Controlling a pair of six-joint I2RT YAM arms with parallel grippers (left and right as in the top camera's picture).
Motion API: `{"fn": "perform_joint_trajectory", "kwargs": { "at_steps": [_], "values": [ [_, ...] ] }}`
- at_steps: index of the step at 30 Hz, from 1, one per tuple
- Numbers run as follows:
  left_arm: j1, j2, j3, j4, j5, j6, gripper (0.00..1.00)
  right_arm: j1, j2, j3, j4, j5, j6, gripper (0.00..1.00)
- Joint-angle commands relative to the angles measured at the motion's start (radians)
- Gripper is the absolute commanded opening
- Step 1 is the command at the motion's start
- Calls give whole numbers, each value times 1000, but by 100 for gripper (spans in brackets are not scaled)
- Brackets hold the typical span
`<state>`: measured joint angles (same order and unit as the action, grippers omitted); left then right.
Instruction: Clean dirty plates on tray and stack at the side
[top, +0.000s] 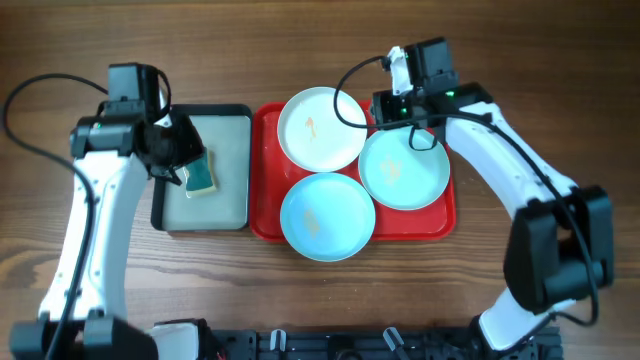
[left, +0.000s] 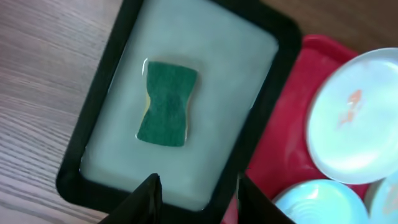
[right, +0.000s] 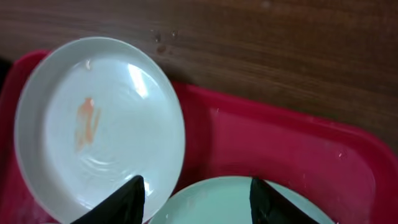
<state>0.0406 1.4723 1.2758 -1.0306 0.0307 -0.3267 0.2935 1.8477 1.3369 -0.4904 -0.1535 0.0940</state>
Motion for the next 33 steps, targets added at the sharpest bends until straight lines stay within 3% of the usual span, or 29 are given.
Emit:
{"fn": "perform_joint_trajectory", "kwargs": {
  "at_steps": [1, 15, 21, 28, 33],
  "values": [
    [5, 81, -3, 10, -14, 5, 36, 9, 98, 13, 98, -11, 11, 50],
    [6, 146, -13, 53, -78, -56, 36, 57, 178, 9, 96, -21, 11, 22],
    [5, 146, -64, 106, -78, -55, 37, 57, 180, -10, 107, 13, 14, 20],
    [6, 146, -99, 138, -89, -56, 36, 57, 184, -16, 108, 13, 22, 8],
    [6, 146, -100, 145, -97, -56, 37, 57, 185, -16, 85, 13, 46, 8]
  ]
}}
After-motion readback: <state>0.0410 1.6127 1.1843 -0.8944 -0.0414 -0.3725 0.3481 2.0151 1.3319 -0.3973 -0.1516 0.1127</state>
